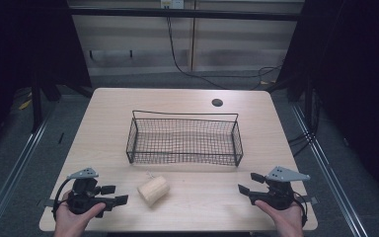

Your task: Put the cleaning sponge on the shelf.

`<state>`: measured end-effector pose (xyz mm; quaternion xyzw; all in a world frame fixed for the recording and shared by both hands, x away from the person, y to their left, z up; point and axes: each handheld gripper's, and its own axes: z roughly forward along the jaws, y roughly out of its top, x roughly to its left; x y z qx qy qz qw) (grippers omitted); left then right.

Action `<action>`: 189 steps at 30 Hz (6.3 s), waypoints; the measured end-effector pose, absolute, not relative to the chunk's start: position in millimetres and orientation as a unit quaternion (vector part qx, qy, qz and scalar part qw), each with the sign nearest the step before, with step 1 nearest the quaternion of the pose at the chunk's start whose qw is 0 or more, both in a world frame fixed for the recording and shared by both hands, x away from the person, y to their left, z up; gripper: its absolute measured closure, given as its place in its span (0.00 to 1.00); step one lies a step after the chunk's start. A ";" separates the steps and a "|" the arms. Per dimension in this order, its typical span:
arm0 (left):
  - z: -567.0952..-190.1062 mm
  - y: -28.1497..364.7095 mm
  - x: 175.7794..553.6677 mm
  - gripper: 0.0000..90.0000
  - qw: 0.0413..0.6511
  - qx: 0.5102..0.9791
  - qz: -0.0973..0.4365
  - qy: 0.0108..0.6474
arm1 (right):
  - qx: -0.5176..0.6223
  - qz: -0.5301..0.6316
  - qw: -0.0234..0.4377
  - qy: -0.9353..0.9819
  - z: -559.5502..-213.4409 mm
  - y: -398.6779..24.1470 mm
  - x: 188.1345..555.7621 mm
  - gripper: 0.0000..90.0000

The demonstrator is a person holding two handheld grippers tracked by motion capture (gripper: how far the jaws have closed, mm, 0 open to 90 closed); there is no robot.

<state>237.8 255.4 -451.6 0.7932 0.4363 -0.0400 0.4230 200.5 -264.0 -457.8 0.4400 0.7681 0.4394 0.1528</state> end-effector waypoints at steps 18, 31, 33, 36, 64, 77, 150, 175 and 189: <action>-429.8 251.5 236.8 0.36 0.414 0.812 -0.050 0.409 | 0.459 0.449 0.127 0.756 -450.9 -256.4 194.7 0.36; -412.8 215.6 242.4 0.32 0.371 0.853 -0.070 0.360 | 0.464 0.441 0.123 0.759 -453.4 -255.2 196.5 0.32; -410.6 209.9 243.6 0.34 0.368 0.855 -0.069 0.358 | 0.464 0.439 0.122 0.760 -453.7 -255.1 196.7 0.32; -408.4 203.9 244.3 0.36 0.370 0.858 -0.067 0.350 | 0.464 0.439 0.121 0.760 -453.7 -254.7 196.6 0.32; -391.5 157.4 282.6 0.29 0.245 0.901 -0.061 0.352 | 0.465 0.435 0.102 0.765 -455.8 -252.6 198.8 0.27; -395.4 143.2 299.5 0.21 0.212 0.914 -0.076 0.338 | 0.464 0.429 0.097 0.769 -456.4 -251.4 199.1 0.27; -439.3 117.7 317.5 0.29 0.094 0.942 -0.098 0.308 | 0.462 0.419 0.086 0.777 -459.1 -249.1 201.1 0.27; -405.7 140.4 317.8 0.29 0.147 0.933 -0.109 0.309 | 0.463 0.421 0.086 0.775 -459.5 -249.7 201.3 0.27; -387.7 145.2 322.6 0.29 0.144 0.936 -0.097 0.305 | 0.466 0.417 0.081 0.776 -459.9 -249.4 201.1 0.27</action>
